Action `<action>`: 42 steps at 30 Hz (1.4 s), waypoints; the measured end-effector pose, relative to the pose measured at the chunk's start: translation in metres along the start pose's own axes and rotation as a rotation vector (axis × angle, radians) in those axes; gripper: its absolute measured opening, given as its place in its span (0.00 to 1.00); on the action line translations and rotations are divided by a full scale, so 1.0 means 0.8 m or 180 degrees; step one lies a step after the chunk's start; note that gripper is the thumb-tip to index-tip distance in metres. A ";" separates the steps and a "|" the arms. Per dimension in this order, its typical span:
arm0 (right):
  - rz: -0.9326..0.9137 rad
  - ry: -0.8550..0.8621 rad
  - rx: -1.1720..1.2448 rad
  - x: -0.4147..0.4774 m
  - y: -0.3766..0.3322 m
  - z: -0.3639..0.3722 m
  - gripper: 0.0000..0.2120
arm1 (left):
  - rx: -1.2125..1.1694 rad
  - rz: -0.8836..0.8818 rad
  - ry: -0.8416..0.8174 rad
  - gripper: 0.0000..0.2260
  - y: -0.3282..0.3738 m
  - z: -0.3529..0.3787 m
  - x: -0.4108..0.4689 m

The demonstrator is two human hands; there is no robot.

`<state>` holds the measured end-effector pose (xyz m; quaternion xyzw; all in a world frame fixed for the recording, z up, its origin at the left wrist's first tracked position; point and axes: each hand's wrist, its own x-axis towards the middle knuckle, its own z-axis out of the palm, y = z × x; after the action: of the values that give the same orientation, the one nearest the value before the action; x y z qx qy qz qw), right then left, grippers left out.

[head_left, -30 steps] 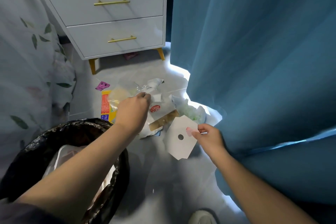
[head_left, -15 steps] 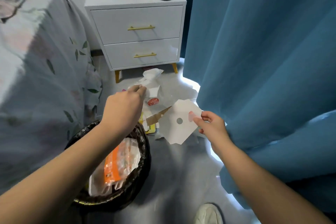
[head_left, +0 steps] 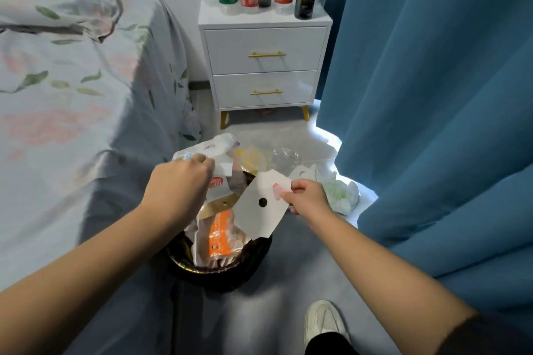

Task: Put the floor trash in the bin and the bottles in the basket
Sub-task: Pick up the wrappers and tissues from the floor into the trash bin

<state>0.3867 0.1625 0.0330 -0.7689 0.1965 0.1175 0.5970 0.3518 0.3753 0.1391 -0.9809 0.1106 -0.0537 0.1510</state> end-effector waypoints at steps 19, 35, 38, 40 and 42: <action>-0.0606 -0.0458 -0.3092 0.062 0.056 0.165 0.11 | -0.0579 0.0508 -0.1745 0.16 0.059 0.231 -0.004; -0.1161 -0.1924 -0.4324 0.068 0.070 0.164 0.32 | -0.0709 -0.0161 -0.1777 0.35 0.022 0.276 0.023; -0.1175 -0.2119 -0.4667 0.070 0.073 0.174 0.28 | -0.0536 -0.0127 -0.2367 0.38 0.021 0.294 0.023; -0.1102 -0.2200 -0.4849 0.074 0.079 0.181 0.26 | -0.0444 -0.0105 -0.2514 0.36 0.025 0.305 0.020; -0.1014 -0.2297 -0.4958 0.077 0.086 0.185 0.25 | -0.0372 -0.0074 -0.2564 0.33 0.029 0.314 0.018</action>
<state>0.4193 0.2804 -0.0910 -0.8924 -0.2505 0.3699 -0.0633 0.3958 0.4216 -0.1053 -0.9316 0.0344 0.3394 0.1256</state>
